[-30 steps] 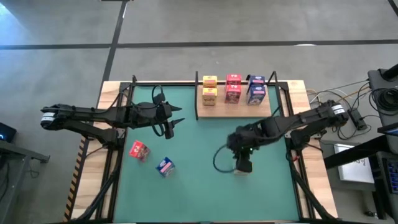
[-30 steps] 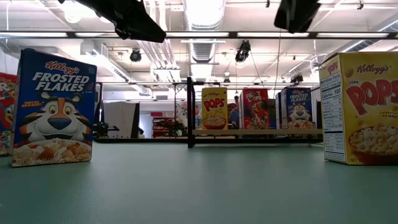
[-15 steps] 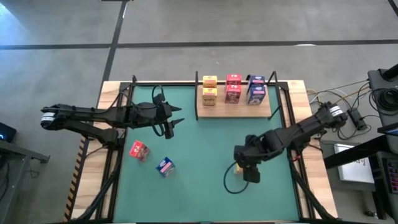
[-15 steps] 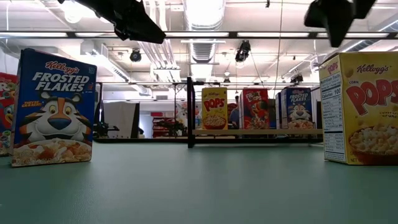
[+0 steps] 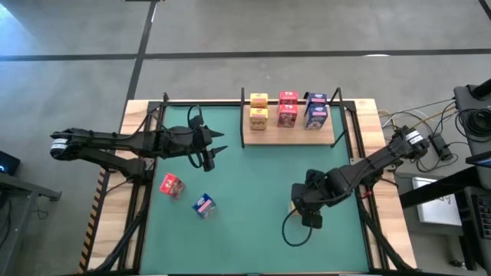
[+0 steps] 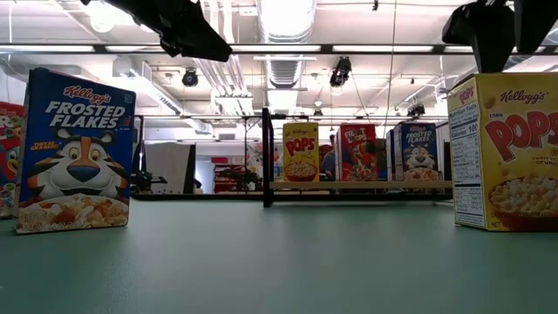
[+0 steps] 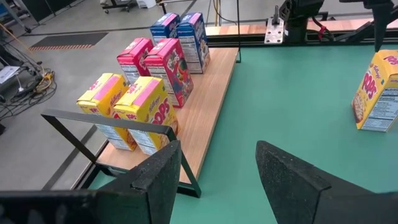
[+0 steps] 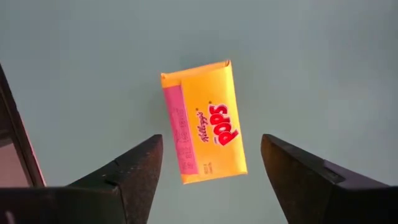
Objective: Stack cereal on shelf
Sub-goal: Put the yellow cereal box on the shelf aligned with the other yellow cereal boxes
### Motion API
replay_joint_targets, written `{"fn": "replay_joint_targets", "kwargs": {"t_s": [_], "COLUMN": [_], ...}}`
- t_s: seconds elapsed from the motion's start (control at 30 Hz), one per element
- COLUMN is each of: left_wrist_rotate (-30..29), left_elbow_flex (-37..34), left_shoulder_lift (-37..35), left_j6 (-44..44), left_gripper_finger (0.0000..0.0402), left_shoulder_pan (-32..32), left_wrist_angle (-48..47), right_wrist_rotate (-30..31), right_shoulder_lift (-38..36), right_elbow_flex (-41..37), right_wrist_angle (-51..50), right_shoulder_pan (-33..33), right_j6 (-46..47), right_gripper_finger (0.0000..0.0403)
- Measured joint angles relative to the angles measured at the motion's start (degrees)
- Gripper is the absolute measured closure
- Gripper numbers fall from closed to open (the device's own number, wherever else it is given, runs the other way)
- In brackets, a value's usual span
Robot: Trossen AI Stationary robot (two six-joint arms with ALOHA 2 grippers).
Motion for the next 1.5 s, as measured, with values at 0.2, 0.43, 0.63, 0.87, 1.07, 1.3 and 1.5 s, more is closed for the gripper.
{"fn": "replay_joint_targets", "kwargs": {"t_s": [0.2, 0.43, 0.63, 0.87, 1.07, 1.3, 1.5], "left_wrist_rotate": [0.0, 0.0, 0.0, 0.0, 0.0, 0.0, 0.0], "left_elbow_flex": [0.0, 0.0, 0.0, 0.0, 0.0, 0.0, 0.0], "left_shoulder_lift": [0.0, 0.0, 0.0, 0.0, 0.0, 0.0, 0.0], "left_j6": [0.0, 0.0, 0.0, 0.0, 0.0, 0.0, 0.0], "left_gripper_finger": [0.0209, 0.0209, 0.0209, 0.0209, 0.0209, 0.0209, 0.0209], "left_shoulder_pan": [0.0, 0.0, 0.0, 0.0, 0.0, 0.0, 0.0], "left_wrist_angle": [0.0, -0.1, 0.0, 0.0, 0.0, 0.0, 0.0], "right_wrist_rotate": [0.1, 0.1, 0.0, -0.7, -0.7, -0.7, -0.6], "right_shoulder_lift": [0.0, 0.0, 0.0, 0.0, 0.0, 0.0, -0.1], "right_elbow_flex": [-1.0, -3.9, -6.1, -7.7, -6.1, -6.5, -6.8], "right_wrist_angle": [2.6, 3.5, 5.4, 7.3, 7.4, 7.6, 8.4], "right_shoulder_pan": [0.0, 0.0, 0.0, 0.0, 0.0, 0.0, 0.0], "right_j6": [0.0, 0.0, -0.1, -0.1, -0.8, -0.8, -0.8], "right_gripper_finger": [0.0134, 0.0133, 0.0143, 0.0170, 0.0199, 0.0217, 0.0218]}}
